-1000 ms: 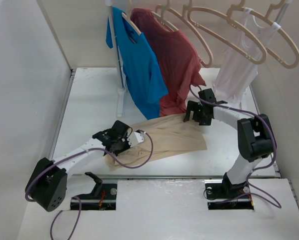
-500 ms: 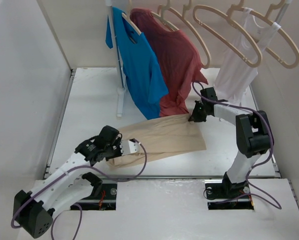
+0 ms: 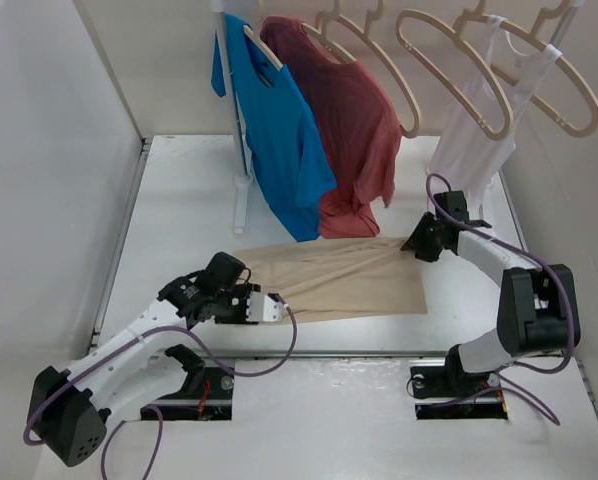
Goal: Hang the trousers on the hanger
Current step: Fold the trousers at the center of the board.
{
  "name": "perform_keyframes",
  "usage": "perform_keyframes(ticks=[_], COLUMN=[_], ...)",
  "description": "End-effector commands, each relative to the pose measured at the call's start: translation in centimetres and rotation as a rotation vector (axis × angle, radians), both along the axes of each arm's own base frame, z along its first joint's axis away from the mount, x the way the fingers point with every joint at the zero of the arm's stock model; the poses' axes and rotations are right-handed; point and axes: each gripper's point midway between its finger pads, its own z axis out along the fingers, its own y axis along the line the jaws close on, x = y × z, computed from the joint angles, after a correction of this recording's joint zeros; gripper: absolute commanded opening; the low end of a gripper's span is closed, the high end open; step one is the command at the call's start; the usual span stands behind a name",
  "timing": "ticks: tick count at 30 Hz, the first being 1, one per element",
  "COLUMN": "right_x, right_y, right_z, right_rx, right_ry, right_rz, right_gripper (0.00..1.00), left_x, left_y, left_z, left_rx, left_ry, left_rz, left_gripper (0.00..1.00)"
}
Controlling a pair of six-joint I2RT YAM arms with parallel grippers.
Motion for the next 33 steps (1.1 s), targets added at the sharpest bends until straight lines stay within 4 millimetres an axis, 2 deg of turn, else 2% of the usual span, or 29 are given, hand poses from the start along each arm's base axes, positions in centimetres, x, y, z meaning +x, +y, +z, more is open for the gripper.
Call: perform_keyframes(ticks=[1,2,4,6,9,10,11,12,13,15,16,18,19,20,21,22,25,29,32,33], right_x=[0.7,1.2,1.1,1.5,0.0,-0.6,-1.7,-3.2,-4.2,-6.1,-7.8,-9.2,-9.4,-9.4,-9.4,-9.7,-10.1,-12.1,-13.0,-13.4], right_y=[-0.8,-0.9,-1.5,-1.9,-2.6,-2.6,-2.6,-2.3,-2.2,-1.6,-1.2,-0.7,0.3,0.3,0.4,0.4,0.1,-0.2,-0.8,-0.8], right_z=[-0.4,0.0,0.1,0.6,0.7,0.7,1.0,0.3,0.1,0.3,-0.7,-0.8,-0.9,-0.9,-1.1,-1.4,-2.0,-2.9,-2.9,-3.2], right_rx=[-0.020,-0.025,-0.058,-0.075,-0.100,-0.100,-0.101,-0.078,-0.066,-0.026,0.004,0.027,0.044,0.034,0.045,0.048,0.035,0.024,-0.013,-0.024], right_ry=[0.001,-0.005,0.009,0.012,0.061,0.075,0.090,0.123,0.140,0.154,0.188,0.196,0.187,0.189,0.203,0.224,0.262,0.298,0.310,0.318], right_rz=[-0.025,-0.016,0.008,0.026,0.043,0.043,0.044,0.044,0.041,0.024,0.028,0.011,0.039,0.024,-0.001,-0.011,-0.040,-0.084,-0.102,-0.096], right_gripper=[0.48,0.59,0.78,0.84,0.89,0.90,0.90,0.93,0.93,0.93,0.93,0.93,0.93,0.93,0.93,0.91,0.90,0.90,0.90,0.90], left_x=[-0.2,-0.1,0.2,0.5,1.0,1.9,2.7,3.4,4.2,4.9,6.0,8.2,9.1,9.7,10.9,11.2,12.2,14.0,15.0,15.2], left_y=[-0.3,-0.2,-0.2,-0.5,-1.5,-2.0,-2.2,-2.1,-2.3,-2.4,-1.4,-0.6,0.5,0.7,0.5,0.4,-0.5,-0.6,-0.7,-0.8], left_z=[-1.1,-1.3,-1.4,-0.7,1.7,3.4,4.3,5.1,5.9,5.7,4.1,3.9,2.6,2.2,2.4,1.6,0.9,-1.3,-1.9,-2.1], left_rx=[0.019,0.021,0.018,-0.006,-0.108,-0.179,-0.236,-0.329,-0.374,-0.413,-0.382,-0.394,-0.375,-0.382,-0.400,-0.394,-0.429,-0.423,-0.451,-0.456], left_ry=[-0.012,-0.014,-0.018,-0.019,0.000,-0.021,-0.018,0.021,0.037,0.126,0.198,0.227,0.258,0.264,0.234,0.256,0.292,0.270,0.247,0.250], left_rz=[-0.054,-0.038,-0.009,0.026,0.118,0.165,0.222,0.334,0.369,0.452,0.550,0.655,0.712,0.723,0.715,0.730,0.752,0.797,0.823,0.831], left_gripper=[0.44,0.58,0.76,0.79,0.83,0.85,0.88,0.89,0.89,0.89,0.85,0.82,0.82,0.82,0.82,0.82,0.82,0.82,0.70,0.50])
